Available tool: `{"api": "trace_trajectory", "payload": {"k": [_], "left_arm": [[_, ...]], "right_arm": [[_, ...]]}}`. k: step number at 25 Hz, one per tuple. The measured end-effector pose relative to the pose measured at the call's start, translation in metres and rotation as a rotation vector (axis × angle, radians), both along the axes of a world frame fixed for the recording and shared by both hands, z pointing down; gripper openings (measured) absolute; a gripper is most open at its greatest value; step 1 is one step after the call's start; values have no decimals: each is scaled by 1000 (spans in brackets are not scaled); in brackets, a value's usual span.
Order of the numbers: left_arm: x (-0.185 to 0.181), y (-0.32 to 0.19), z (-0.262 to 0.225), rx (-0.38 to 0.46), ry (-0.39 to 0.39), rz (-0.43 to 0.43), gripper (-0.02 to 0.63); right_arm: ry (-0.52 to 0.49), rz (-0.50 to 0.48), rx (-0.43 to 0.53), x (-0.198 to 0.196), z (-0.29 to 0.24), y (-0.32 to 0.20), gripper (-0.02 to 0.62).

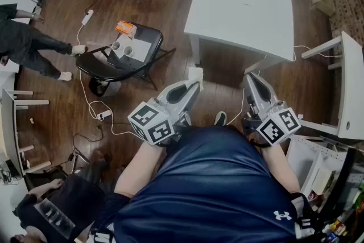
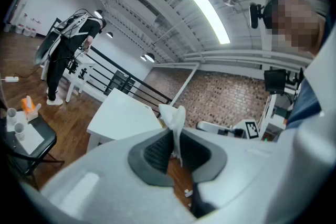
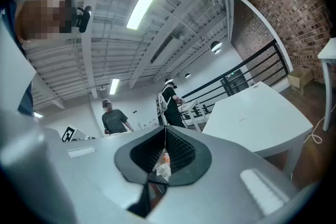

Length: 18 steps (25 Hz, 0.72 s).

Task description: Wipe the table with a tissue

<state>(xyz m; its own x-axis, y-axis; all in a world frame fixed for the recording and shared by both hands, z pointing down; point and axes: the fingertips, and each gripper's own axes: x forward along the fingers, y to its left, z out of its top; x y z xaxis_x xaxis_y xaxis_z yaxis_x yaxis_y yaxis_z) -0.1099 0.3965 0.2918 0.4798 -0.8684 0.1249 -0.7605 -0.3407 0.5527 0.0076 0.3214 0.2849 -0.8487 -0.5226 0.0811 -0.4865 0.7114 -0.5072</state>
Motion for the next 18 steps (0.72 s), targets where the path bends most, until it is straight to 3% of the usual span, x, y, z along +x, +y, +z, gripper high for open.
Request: {"api": "trace_trajectory", "payload": {"k": [11,18], "left_arm": [[88,-41,3,-3,-27,29,23],[94,-69,9,-24,-32,33,23]], "right_arm": [[-36,47,-22,94,13,-39,12],[-42,67,-46,107,22,-67,12]]}}
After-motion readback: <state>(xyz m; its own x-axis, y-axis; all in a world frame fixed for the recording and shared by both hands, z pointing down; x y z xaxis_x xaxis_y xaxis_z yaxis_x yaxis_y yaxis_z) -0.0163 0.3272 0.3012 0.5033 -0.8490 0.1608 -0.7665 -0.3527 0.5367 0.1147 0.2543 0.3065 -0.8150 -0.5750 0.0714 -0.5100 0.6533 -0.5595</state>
